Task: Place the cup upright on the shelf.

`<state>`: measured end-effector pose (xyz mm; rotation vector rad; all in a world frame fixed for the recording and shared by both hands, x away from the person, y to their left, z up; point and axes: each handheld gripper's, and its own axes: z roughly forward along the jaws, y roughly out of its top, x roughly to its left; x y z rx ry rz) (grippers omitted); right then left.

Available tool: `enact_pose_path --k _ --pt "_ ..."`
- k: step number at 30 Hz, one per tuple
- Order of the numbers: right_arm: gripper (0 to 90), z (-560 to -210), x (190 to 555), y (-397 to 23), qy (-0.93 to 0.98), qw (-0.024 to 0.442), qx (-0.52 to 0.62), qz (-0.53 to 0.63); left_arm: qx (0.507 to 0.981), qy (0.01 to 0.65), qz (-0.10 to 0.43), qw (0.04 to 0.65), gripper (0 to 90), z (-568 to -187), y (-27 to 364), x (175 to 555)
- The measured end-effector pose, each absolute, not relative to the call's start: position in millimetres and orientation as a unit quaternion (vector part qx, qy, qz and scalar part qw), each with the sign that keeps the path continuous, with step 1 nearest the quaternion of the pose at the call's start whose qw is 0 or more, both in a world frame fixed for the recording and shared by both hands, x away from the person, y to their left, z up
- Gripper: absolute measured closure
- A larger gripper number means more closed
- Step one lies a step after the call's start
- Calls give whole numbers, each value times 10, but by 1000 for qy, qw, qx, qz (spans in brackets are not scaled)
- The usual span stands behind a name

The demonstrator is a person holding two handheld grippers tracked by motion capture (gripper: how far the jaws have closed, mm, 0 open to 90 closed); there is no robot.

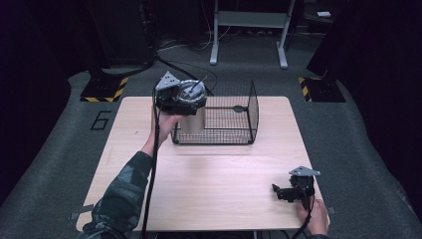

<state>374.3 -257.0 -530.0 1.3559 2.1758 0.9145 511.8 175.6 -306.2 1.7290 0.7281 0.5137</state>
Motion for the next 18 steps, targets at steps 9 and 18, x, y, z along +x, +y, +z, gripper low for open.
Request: enact_pose_path --k 9,18 --pt "0 -5304 3744 -2566 781 209 487 331 734 308 219 565 28 -3016 1669 5198" --pt "0 -5304 3743 -2563 780 208 488 332 734 306 226 563 28 -2978 1566 5285"
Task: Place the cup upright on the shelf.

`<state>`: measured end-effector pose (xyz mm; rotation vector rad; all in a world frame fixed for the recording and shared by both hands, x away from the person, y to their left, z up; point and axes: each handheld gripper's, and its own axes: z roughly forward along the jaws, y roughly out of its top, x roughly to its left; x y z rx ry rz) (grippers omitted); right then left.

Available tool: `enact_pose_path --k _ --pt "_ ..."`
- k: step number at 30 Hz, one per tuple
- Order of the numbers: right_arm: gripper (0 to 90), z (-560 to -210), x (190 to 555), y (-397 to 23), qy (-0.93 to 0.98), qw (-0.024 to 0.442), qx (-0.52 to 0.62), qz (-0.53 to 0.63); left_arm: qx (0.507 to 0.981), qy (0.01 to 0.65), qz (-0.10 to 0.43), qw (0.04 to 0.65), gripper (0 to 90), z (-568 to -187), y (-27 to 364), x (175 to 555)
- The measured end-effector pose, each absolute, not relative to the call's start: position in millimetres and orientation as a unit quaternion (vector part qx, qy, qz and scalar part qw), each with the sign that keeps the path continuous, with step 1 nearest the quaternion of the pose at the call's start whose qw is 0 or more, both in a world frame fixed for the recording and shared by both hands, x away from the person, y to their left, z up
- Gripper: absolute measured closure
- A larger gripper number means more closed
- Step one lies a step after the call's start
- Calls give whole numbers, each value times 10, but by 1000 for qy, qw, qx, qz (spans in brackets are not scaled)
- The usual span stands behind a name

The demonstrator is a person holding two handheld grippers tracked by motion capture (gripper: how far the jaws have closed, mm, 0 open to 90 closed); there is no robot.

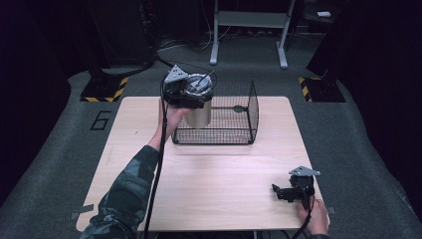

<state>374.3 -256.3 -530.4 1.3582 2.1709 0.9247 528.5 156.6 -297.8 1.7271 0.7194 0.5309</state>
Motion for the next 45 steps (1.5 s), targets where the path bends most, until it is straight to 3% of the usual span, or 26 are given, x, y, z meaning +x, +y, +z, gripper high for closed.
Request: enact_pose_path --k 26,45 --pt "0 -5301 3743 -2557 777 207 493 333 719 330 248 560 28 -3061 1378 5595" --pt "0 -5302 3744 -2558 777 208 492 333 732 357 242 528 28 -3391 1170 5891"
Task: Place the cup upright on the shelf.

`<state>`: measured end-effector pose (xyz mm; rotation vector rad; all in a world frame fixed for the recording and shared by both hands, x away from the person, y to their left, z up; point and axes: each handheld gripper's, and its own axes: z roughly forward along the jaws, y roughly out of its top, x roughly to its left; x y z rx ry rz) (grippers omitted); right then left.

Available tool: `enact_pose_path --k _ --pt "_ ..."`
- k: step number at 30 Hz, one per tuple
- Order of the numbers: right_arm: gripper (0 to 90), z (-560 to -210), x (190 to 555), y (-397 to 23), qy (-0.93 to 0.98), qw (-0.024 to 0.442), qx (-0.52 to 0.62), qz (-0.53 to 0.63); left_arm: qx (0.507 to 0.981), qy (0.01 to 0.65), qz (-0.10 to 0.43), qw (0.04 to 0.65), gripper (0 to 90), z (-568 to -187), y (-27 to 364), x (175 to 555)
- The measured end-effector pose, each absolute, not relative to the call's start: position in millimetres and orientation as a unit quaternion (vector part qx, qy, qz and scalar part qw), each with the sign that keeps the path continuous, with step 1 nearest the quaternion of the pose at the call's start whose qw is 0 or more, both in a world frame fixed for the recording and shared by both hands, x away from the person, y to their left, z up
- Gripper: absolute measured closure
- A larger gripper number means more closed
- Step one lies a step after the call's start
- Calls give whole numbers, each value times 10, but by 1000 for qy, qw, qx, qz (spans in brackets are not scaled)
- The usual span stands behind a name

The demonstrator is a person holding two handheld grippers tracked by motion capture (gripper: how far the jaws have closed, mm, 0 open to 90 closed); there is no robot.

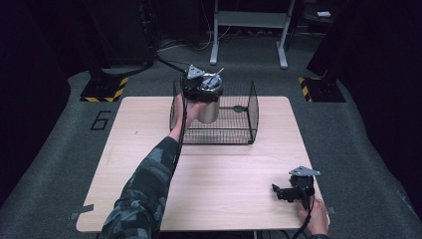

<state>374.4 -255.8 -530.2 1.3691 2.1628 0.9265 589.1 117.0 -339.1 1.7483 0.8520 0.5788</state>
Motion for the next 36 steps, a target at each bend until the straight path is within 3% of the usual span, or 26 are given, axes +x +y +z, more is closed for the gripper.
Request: enact_pose_path --k 36 --pt "1 -5300 3736 -2554 776 208 493 333 744 404 224 483 28 -3949 967 6219"
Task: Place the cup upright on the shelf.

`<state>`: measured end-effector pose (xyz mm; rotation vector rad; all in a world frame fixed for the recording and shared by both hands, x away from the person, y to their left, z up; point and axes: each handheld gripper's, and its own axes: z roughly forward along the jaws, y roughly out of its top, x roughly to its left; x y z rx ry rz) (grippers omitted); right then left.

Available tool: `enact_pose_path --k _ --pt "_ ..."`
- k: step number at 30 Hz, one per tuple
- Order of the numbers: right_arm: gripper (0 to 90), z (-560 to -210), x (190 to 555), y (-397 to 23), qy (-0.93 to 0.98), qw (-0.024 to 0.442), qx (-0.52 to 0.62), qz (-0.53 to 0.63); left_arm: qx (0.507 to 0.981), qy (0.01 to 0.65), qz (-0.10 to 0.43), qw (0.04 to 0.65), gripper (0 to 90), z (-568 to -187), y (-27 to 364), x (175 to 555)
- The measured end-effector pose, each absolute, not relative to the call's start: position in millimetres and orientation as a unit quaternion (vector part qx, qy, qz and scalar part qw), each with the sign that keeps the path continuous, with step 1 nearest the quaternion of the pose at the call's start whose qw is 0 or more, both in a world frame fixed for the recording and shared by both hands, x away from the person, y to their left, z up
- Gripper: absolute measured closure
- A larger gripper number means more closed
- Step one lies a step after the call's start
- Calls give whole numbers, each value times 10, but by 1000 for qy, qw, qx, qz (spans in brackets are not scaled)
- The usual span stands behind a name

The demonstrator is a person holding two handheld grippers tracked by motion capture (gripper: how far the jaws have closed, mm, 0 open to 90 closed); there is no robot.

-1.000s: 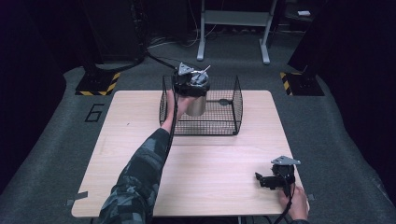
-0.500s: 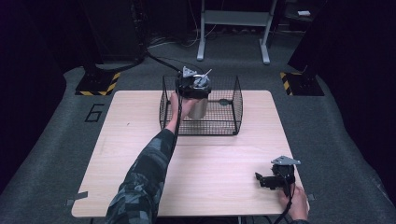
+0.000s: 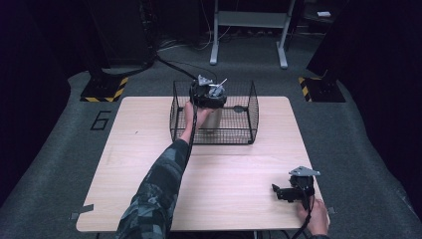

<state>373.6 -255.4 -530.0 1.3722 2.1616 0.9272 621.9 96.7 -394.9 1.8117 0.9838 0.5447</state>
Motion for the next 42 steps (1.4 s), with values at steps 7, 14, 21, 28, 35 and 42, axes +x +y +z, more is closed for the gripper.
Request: enact_pose_path --k 7,14,21,28,35,42 --pt "1 -5301 3737 -2555 777 208 492 333 747 406 220 479 27 -4011 959 6245" --pt "1 -5302 3737 -2553 777 209 492 332 747 413 218 474 28 -4068 944 6266" --pt "1 -5301 3731 -2556 779 207 489 334 745 423 217 468 27 -4134 884 6266" --pt "1 -5299 3728 -2552 777 205 490 336 746 424 216 466 27 -4145 880 6250" --pt "1 -5299 3728 -2552 777 205 491 336 752 415 212 467 26 -4145 894 6219" --pt "1 -5299 3728 -2552 777 205 491 336 757 414 206 461 26 -4131 919 6201"
